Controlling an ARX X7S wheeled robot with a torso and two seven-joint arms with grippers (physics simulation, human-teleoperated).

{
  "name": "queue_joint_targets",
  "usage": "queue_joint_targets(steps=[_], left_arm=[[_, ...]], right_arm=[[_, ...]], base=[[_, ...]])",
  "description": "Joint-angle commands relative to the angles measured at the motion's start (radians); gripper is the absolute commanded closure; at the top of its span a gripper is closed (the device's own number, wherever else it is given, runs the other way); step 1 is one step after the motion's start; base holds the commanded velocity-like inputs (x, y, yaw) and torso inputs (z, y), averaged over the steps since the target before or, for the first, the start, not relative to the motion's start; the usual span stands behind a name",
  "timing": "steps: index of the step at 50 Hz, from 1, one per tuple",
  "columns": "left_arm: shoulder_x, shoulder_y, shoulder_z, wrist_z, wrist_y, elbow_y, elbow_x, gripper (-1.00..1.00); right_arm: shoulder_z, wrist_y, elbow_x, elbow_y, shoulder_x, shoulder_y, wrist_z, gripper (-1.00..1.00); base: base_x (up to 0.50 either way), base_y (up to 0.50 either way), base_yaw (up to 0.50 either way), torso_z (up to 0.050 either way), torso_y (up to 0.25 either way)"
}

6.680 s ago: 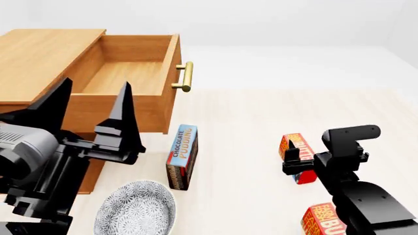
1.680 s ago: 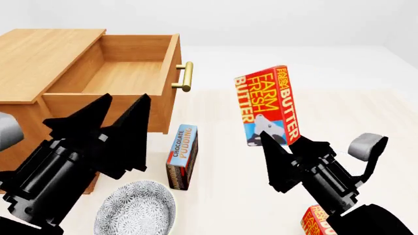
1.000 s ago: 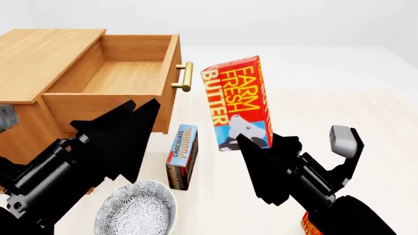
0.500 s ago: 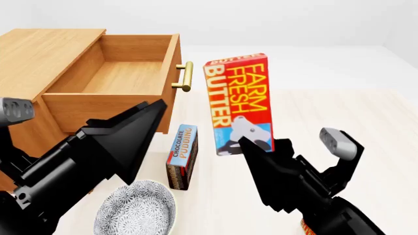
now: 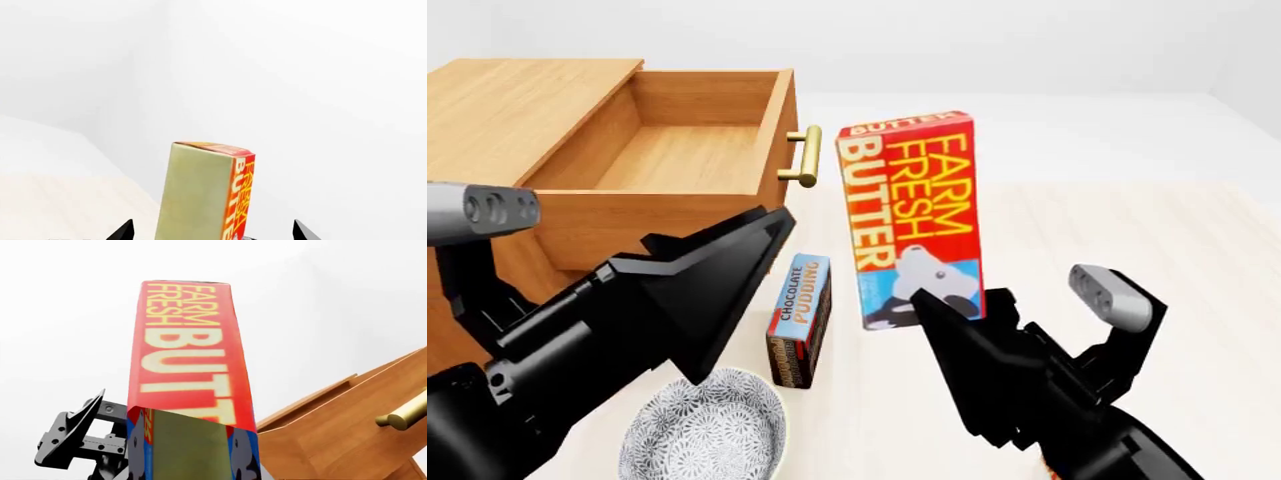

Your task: Put the butter at the front in the top drawer of the cabinet and close it.

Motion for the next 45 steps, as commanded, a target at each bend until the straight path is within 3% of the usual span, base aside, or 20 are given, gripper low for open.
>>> queue_joint_targets(steps=[1,45], left_arm=[[-0.001,-0.044,0.029,0.028,-0.025,-0.035,0.012,-1.00],[0.009,-0.160,0.113,0.077,-0.083,-0.112,0.048,-1.00]], right_arm=[[0.008,-0.001,0.038,-0.026,0.003,0.003,-0.023,1.00],[-0.019,0.007,0.059,-0.053,0.019,0.000,-0.022,1.00]], base=[[0.00,0.00,0.00,0.000,0.000],[0.00,0.00,0.00,0.000,0.001]])
